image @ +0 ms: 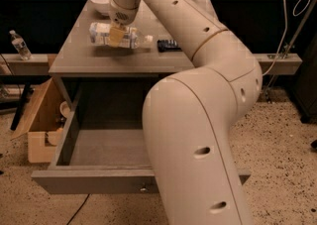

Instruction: Pick blue plastic bottle from top drawer and place on counter

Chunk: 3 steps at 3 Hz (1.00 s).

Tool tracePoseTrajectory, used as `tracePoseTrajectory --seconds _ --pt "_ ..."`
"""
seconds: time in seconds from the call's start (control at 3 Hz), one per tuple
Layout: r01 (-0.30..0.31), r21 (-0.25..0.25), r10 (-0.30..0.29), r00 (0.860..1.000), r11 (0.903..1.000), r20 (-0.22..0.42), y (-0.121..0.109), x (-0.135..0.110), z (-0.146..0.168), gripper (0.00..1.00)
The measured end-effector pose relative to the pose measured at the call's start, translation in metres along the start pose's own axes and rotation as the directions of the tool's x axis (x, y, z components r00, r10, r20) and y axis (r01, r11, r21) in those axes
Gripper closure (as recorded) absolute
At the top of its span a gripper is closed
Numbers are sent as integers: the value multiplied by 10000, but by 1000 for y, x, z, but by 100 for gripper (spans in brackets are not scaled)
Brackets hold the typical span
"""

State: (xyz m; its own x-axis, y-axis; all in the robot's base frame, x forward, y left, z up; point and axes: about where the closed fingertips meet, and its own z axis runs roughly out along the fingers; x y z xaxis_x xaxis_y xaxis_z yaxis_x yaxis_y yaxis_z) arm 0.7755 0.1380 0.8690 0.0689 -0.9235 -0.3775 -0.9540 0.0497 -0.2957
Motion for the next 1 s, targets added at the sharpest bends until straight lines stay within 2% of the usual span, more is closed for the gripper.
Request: tracePoseTrajectory --seconds 0.33,0.67,1.0 --pt "1 0 -1 9999 10000 -127 -2 -1 -1 5" --pt "-181 253 189 9993 9995 -326 -9 14 -17 0" --pt "-528 712 564 9971 9961 -504 -18 43 -46 0"
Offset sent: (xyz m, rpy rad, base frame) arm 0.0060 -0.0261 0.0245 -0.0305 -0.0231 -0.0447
